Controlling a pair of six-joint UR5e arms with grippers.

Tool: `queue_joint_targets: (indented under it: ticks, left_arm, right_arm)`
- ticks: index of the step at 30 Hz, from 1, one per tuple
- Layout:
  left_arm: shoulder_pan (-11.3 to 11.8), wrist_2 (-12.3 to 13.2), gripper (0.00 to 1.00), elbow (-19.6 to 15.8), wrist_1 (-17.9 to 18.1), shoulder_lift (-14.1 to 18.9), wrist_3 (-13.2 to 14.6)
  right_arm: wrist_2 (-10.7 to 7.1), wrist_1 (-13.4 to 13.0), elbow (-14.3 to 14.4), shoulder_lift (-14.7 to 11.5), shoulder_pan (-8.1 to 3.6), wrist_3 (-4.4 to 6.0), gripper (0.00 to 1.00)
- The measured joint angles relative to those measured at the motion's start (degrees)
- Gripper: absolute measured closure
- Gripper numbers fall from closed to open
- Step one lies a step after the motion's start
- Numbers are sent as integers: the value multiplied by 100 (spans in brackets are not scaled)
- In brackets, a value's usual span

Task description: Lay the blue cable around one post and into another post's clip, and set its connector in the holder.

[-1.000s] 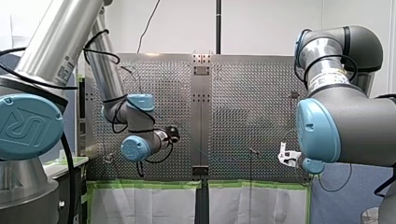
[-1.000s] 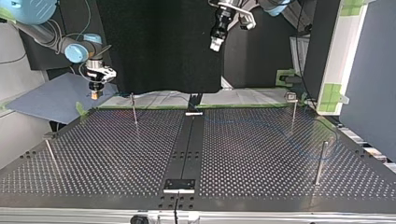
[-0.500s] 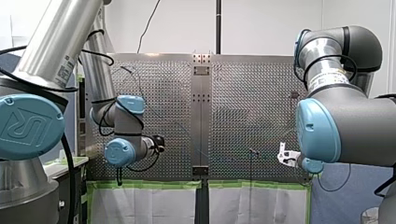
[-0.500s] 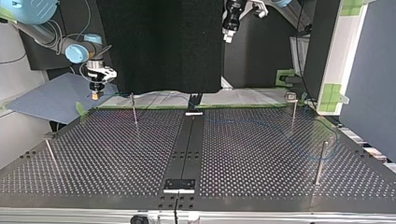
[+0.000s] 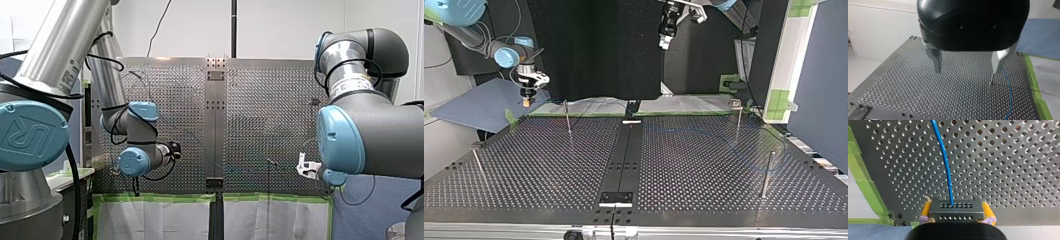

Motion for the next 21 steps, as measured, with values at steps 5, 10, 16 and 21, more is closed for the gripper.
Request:
queue_joint_targets:
  ticks: [5, 10, 16, 21]
  left_arm:
    - [0, -76, 0, 2, -10, -4, 8]
    - [0, -79, 0, 2, -14, -3, 21]
    - [0, -69, 0, 2, -30, -5, 53]
    - [-5, -58, 0, 2, -47, -6, 56]
  right_arm:
    - [44, 29, -84, 0, -28, -24, 100]
    - [201, 130, -193, -16, -37, -121, 100]
    - [250, 271, -222, -195, -10, -199, 100]
    - [251, 442, -219, -417, 59, -212, 100]
